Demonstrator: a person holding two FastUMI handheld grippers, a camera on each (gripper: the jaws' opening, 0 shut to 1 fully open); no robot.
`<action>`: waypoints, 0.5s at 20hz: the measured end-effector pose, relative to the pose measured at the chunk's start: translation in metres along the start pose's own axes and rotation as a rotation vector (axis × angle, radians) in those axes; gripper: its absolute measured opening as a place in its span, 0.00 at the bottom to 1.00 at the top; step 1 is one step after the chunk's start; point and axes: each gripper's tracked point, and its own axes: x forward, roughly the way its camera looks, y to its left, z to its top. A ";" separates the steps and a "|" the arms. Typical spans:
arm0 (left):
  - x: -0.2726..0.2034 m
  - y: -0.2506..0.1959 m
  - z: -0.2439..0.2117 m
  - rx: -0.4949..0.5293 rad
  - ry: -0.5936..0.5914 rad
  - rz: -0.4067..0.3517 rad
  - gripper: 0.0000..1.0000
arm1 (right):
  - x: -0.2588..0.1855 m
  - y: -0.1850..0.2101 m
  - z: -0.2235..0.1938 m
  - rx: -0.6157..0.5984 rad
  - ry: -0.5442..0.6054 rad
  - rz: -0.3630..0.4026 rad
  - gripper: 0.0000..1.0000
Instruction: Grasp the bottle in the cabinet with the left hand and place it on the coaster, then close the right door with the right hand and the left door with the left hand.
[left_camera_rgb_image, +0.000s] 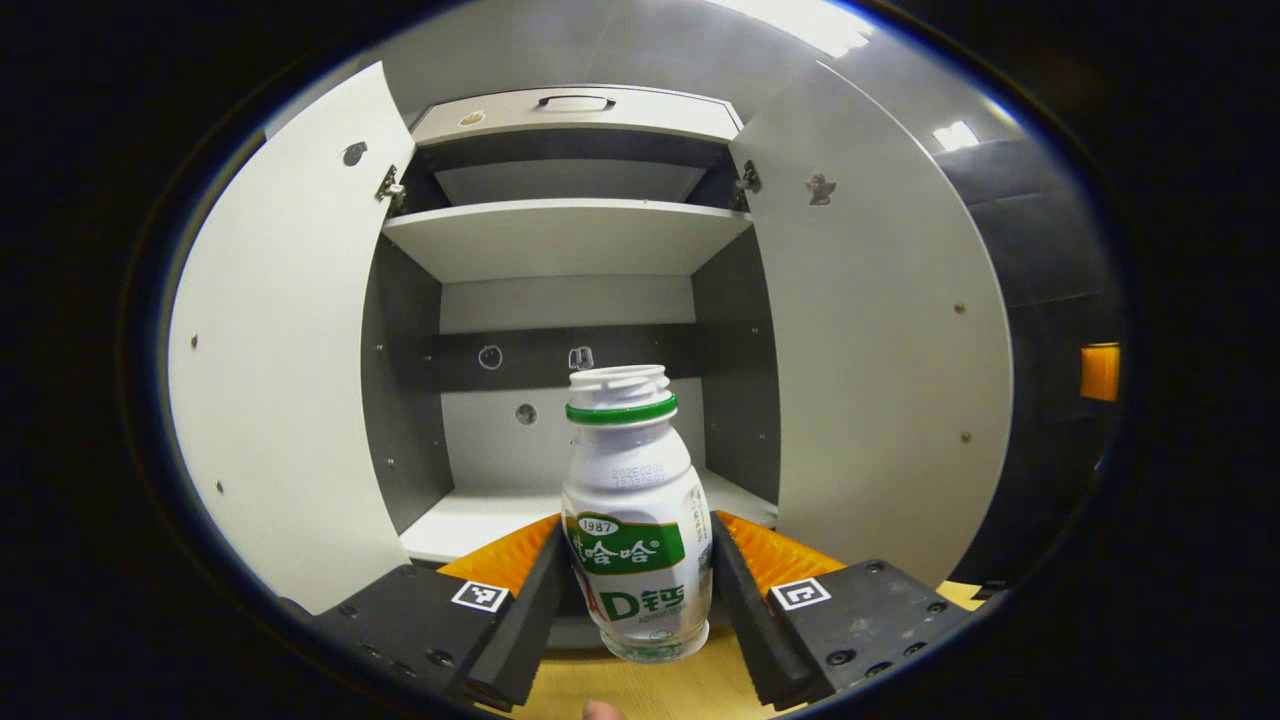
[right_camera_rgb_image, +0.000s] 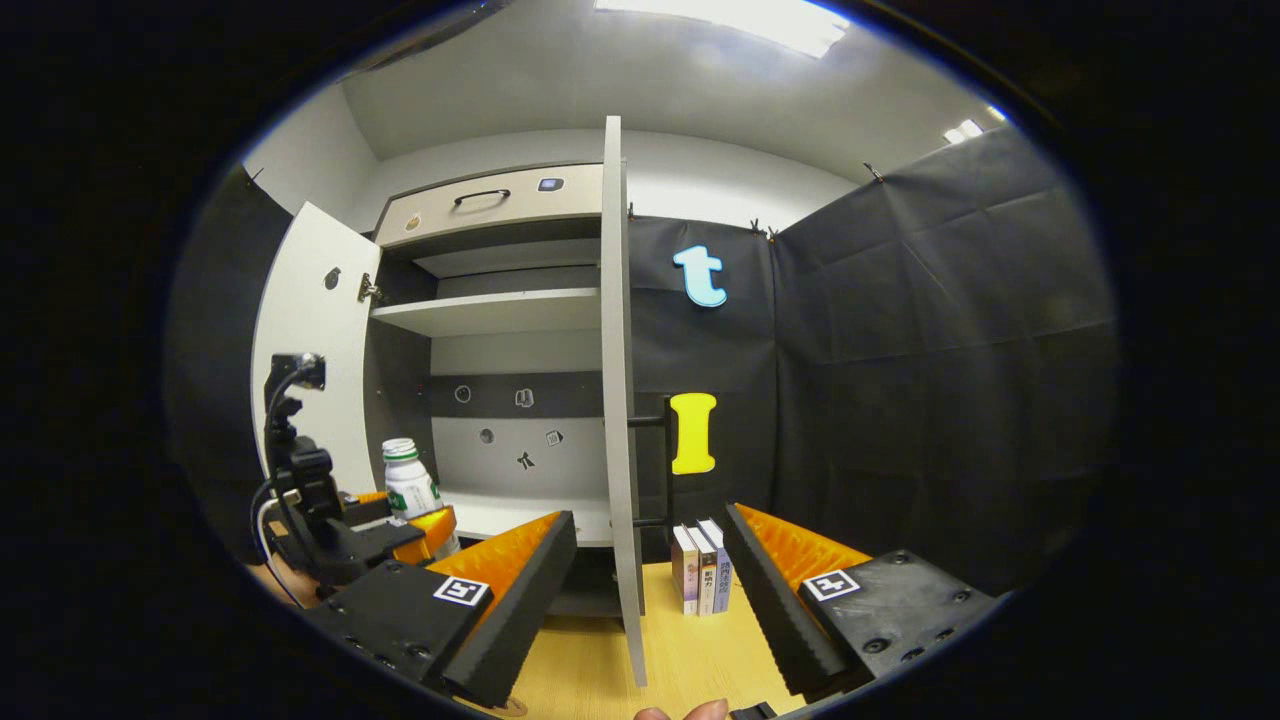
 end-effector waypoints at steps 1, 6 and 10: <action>-0.012 -0.001 -0.011 -0.008 0.004 0.011 0.81 | 0.000 -0.001 0.000 0.003 0.001 -0.001 0.98; -0.055 -0.005 -0.062 0.008 -0.018 0.033 0.81 | -0.003 0.000 0.008 0.001 -0.025 0.003 0.98; -0.086 -0.023 -0.117 0.047 0.023 -0.004 0.81 | -0.004 0.000 0.013 -0.011 -0.032 0.004 0.98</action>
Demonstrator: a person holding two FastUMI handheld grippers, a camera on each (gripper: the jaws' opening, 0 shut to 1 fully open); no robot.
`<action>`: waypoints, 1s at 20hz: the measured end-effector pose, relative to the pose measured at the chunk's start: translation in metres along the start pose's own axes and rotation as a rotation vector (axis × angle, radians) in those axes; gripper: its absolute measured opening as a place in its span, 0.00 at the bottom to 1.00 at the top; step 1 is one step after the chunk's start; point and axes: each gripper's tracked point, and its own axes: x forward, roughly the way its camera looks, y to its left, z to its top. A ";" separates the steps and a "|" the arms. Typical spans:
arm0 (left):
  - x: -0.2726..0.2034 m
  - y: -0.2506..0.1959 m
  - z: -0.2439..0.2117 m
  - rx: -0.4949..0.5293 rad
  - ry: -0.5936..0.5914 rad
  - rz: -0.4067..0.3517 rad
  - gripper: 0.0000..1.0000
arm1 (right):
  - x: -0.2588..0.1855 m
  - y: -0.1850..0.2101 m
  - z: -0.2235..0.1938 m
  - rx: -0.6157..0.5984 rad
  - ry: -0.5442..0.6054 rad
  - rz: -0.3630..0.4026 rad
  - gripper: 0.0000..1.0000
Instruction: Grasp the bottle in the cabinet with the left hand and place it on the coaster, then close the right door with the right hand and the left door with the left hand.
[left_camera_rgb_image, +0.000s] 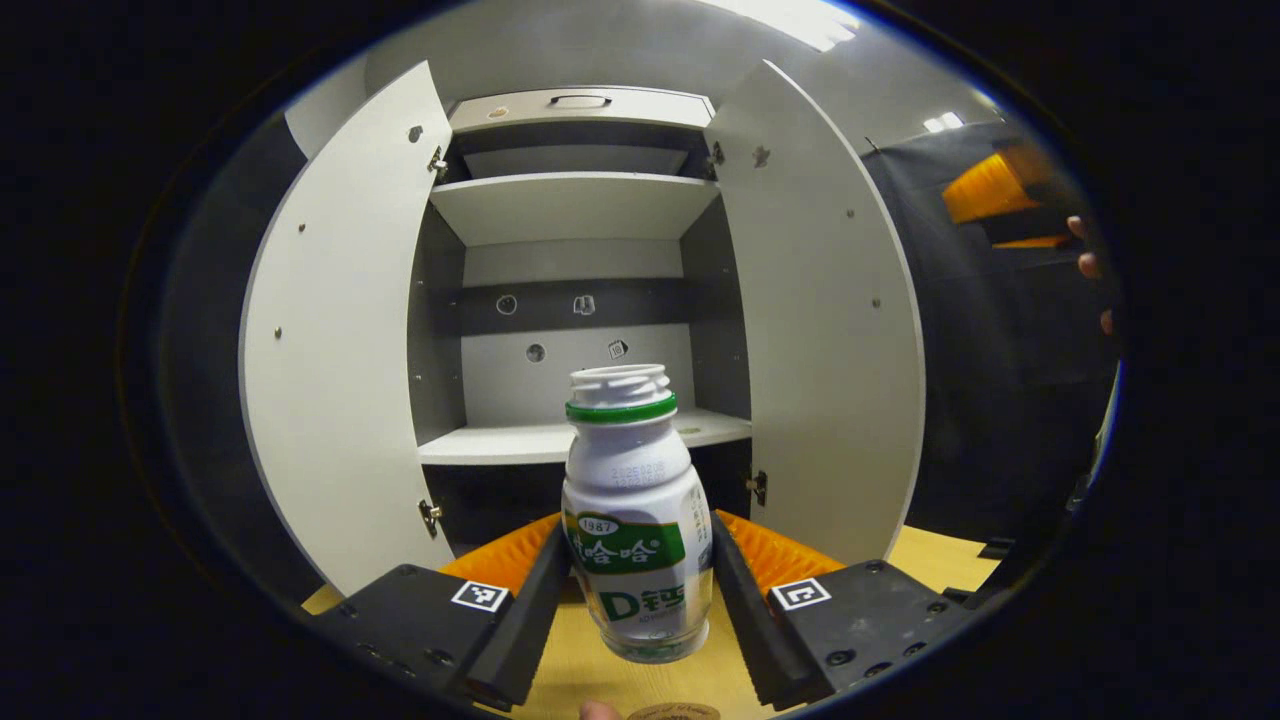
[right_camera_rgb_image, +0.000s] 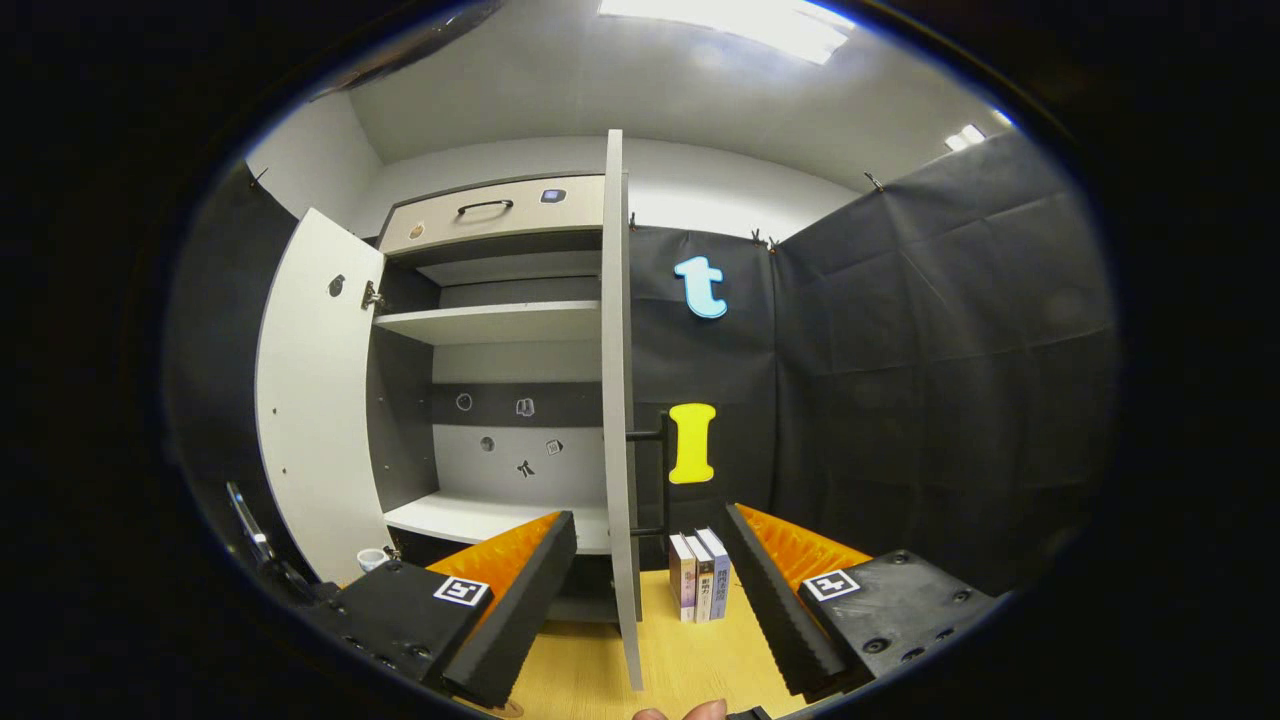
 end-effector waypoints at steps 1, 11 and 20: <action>-0.005 -0.005 -0.015 0.002 0.011 -0.019 0.80 | 0.000 0.000 0.001 -0.005 -0.004 -0.003 0.98; -0.030 -0.030 -0.147 -0.001 0.134 -0.112 0.81 | 0.003 0.011 0.011 -0.018 0.002 -0.011 0.98; -0.026 -0.022 -0.194 -0.060 0.149 -0.124 0.82 | 0.000 0.018 0.008 -0.047 0.026 -0.023 0.97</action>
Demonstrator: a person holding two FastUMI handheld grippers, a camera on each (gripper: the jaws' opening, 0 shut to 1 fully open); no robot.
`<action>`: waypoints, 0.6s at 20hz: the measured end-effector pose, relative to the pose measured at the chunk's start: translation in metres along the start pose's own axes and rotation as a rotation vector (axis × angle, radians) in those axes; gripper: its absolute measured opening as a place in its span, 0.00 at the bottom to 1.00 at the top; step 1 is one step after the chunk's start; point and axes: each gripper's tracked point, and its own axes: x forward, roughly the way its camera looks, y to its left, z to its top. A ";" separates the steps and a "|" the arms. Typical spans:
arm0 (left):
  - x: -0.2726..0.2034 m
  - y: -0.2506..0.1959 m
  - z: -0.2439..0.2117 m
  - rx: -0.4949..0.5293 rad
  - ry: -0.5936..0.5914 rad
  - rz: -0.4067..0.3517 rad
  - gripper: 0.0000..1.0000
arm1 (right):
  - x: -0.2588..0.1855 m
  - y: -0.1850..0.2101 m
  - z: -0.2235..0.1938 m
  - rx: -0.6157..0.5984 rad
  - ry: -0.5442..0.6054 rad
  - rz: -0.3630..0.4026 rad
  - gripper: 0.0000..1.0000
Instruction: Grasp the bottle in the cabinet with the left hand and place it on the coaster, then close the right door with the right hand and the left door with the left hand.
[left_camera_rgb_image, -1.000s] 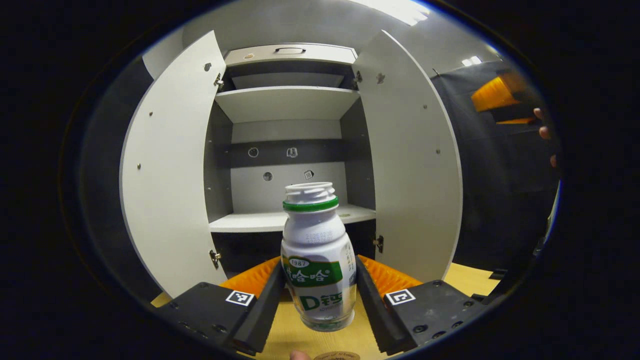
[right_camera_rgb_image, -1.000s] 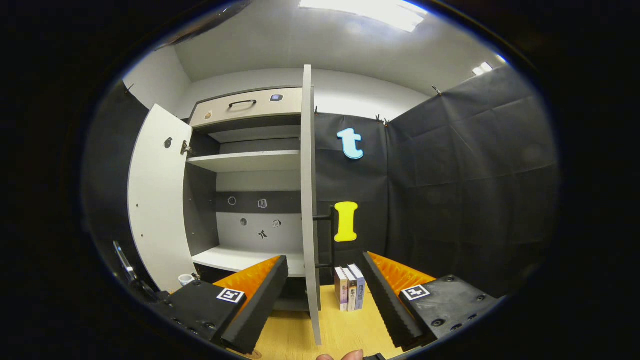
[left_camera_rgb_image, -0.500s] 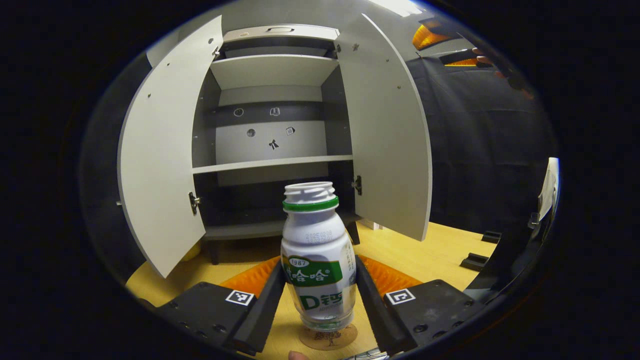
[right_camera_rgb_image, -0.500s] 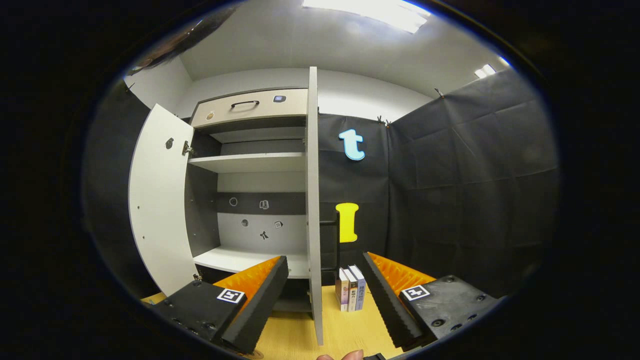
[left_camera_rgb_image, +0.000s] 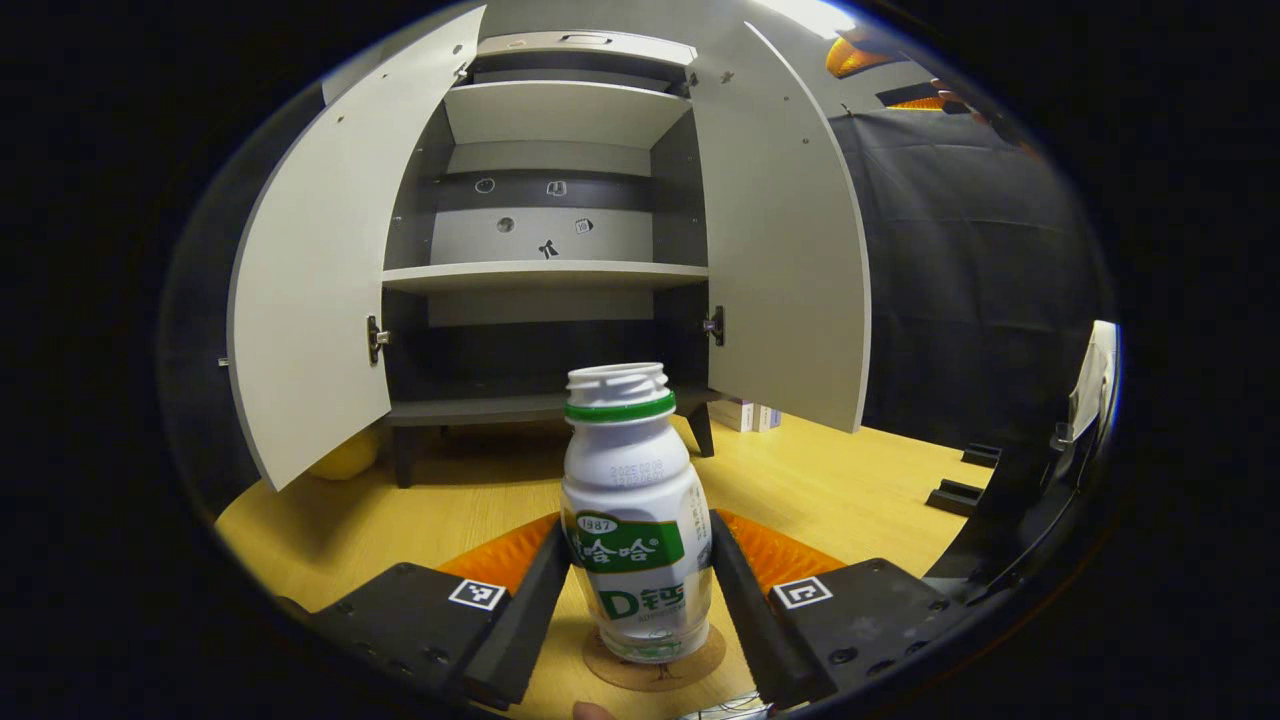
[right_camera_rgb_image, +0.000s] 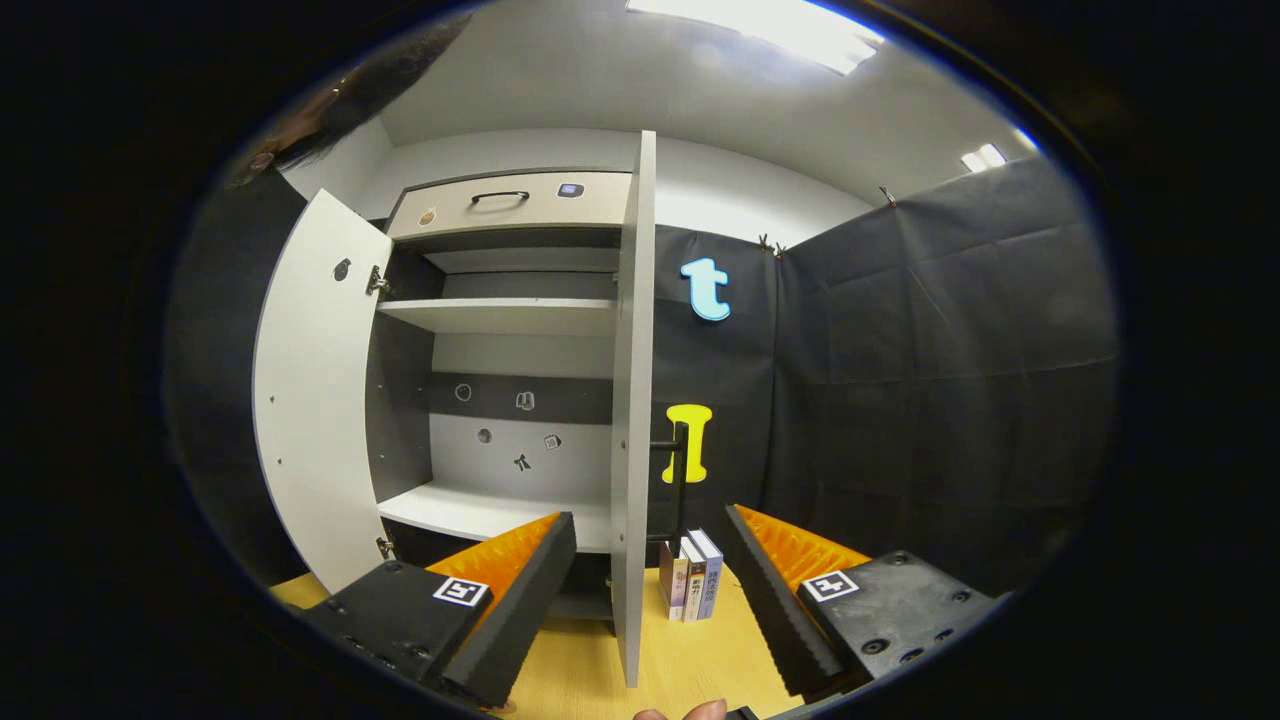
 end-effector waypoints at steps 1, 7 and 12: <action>0.001 0.000 -0.003 -0.002 0.004 -0.005 0.82 | 0.001 0.000 -0.001 0.007 0.005 -0.004 0.97; 0.003 -0.007 -0.009 0.030 0.003 -0.035 0.85 | 0.006 -0.004 -0.003 0.002 0.008 -0.022 0.97; 0.003 -0.007 -0.012 0.030 0.036 -0.038 0.95 | 0.010 -0.004 -0.006 -0.002 0.009 -0.024 0.97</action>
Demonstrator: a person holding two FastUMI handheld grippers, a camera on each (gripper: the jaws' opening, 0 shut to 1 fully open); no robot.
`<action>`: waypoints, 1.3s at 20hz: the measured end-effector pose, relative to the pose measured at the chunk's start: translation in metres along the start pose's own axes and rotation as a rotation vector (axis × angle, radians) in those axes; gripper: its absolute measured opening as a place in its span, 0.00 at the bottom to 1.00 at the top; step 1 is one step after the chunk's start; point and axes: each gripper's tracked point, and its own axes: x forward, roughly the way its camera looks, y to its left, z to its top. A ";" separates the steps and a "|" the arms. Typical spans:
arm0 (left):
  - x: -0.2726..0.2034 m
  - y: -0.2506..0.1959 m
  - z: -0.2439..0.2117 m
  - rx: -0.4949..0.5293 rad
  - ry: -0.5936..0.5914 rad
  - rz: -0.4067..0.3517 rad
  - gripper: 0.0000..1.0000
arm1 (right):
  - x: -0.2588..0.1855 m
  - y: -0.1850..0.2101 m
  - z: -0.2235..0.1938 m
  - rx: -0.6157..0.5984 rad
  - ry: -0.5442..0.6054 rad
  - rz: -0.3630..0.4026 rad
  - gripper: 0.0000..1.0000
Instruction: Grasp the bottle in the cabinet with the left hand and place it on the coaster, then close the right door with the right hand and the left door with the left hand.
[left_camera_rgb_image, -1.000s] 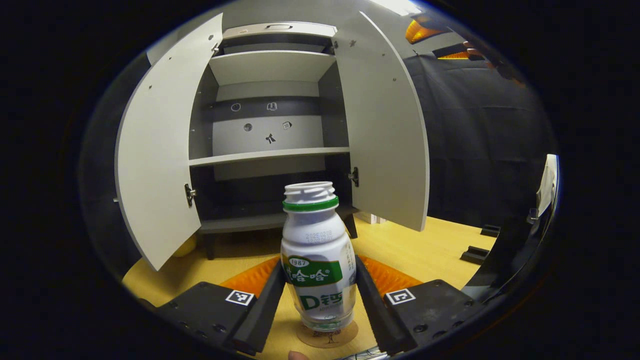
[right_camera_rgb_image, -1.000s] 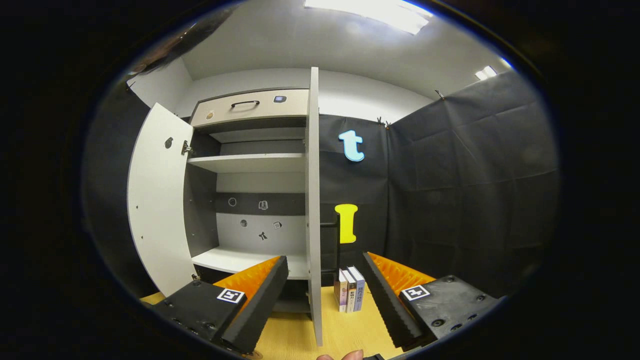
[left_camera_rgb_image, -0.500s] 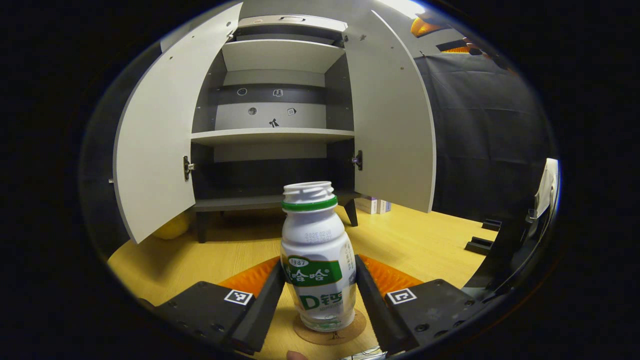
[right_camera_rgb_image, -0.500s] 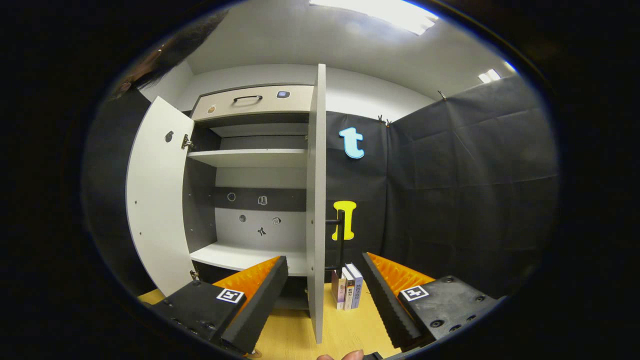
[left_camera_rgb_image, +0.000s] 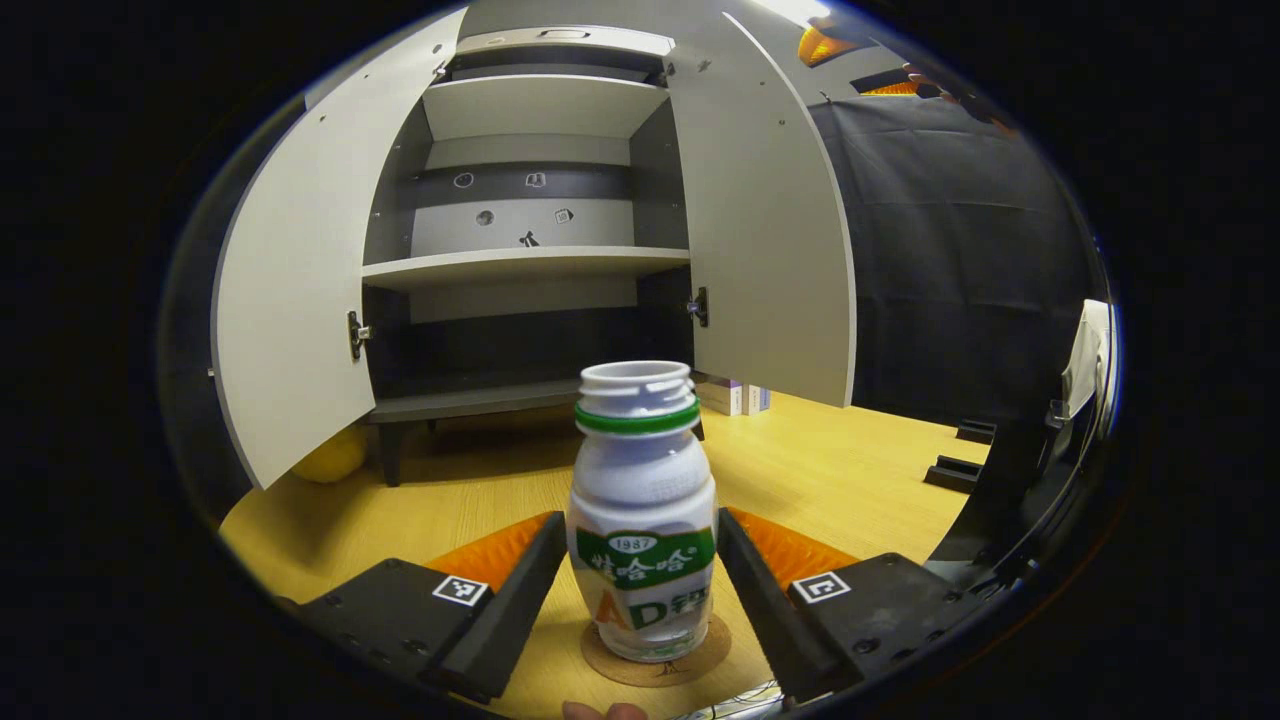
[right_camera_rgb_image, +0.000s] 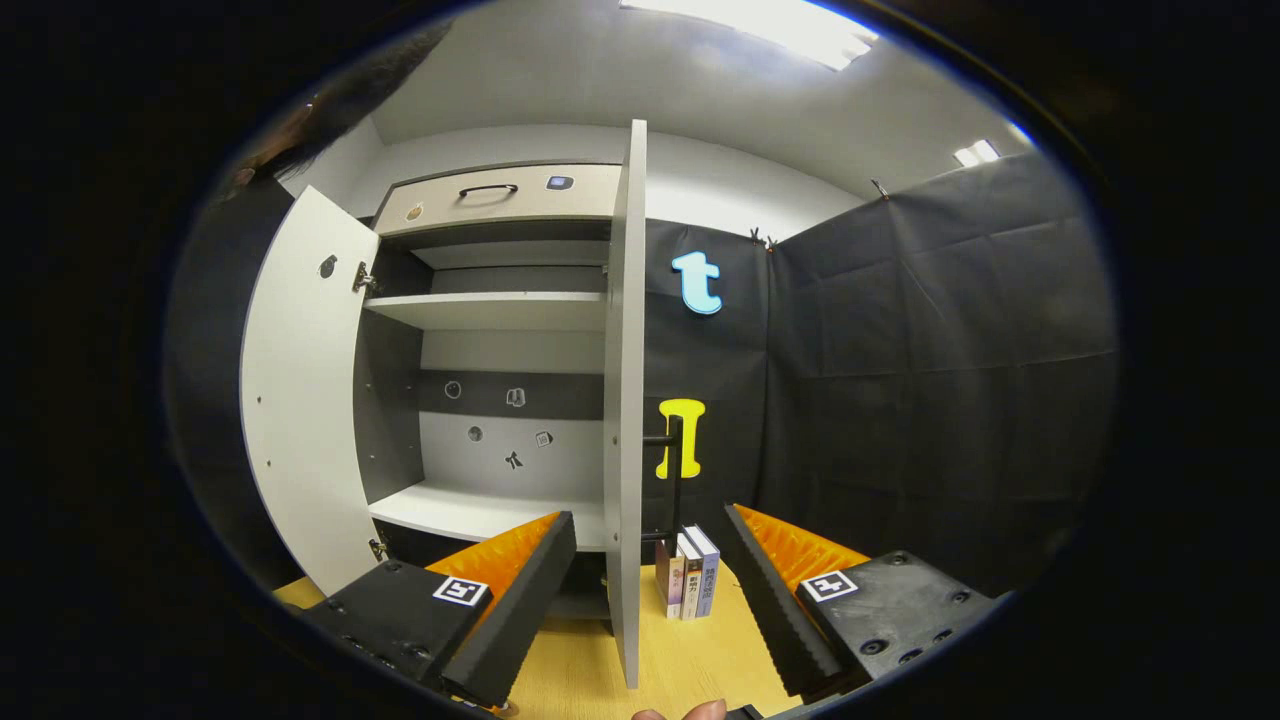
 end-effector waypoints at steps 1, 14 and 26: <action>-0.002 -0.001 0.001 0.002 0.008 -0.003 0.95 | 0.001 0.000 -0.001 0.002 0.002 0.000 0.97; -0.079 0.006 0.103 -0.053 -0.013 0.049 0.95 | 0.017 -0.027 -0.013 0.018 0.036 0.015 0.97; -0.080 0.046 0.282 -0.135 -0.106 0.209 0.94 | 0.074 -0.068 -0.020 0.071 0.067 0.006 0.98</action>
